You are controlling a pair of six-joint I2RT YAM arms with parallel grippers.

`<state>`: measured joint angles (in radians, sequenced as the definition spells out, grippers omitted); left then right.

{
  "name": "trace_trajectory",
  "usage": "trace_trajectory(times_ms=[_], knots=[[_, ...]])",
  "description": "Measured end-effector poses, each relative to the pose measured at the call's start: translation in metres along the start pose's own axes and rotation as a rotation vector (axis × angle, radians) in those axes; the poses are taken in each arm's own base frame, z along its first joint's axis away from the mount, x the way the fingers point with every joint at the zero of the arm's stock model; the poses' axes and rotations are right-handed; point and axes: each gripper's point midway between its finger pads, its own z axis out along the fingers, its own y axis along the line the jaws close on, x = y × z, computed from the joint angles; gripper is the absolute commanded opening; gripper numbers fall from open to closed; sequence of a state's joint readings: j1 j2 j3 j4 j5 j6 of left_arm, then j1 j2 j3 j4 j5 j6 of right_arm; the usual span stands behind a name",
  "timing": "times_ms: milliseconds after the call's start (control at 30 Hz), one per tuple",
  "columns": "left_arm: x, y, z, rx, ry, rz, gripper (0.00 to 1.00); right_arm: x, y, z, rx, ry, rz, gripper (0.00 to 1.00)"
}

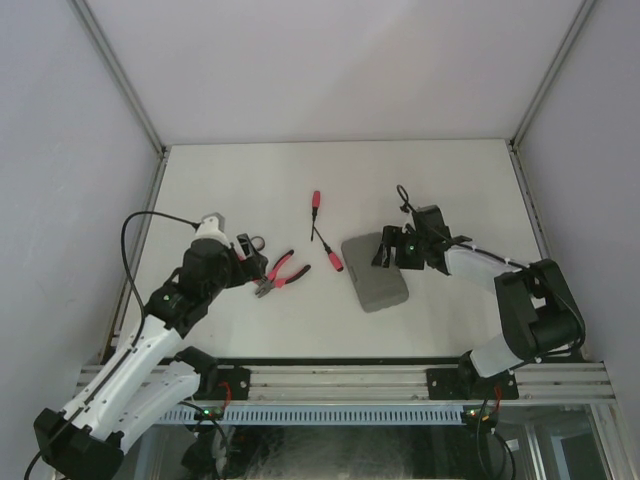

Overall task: Sort the tools into containers
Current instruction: Move the storage box to the center of the board, then open the storage box at the center of the board.

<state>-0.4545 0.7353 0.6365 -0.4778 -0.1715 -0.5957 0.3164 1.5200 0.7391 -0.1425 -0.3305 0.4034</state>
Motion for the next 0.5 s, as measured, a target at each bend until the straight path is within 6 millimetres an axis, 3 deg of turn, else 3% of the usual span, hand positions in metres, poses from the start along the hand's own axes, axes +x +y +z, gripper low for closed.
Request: trace_trajectory(times_ms=[267,500], knots=[[0.008,-0.002,0.003,0.012,0.01,-0.004,0.86,0.015,0.029,0.005,0.055,-0.007,-0.087,0.72],[0.022,-0.015,0.009,0.056,0.039,-0.006,0.85,0.032,0.047,0.005,0.091,-0.028,-0.112,0.72]])
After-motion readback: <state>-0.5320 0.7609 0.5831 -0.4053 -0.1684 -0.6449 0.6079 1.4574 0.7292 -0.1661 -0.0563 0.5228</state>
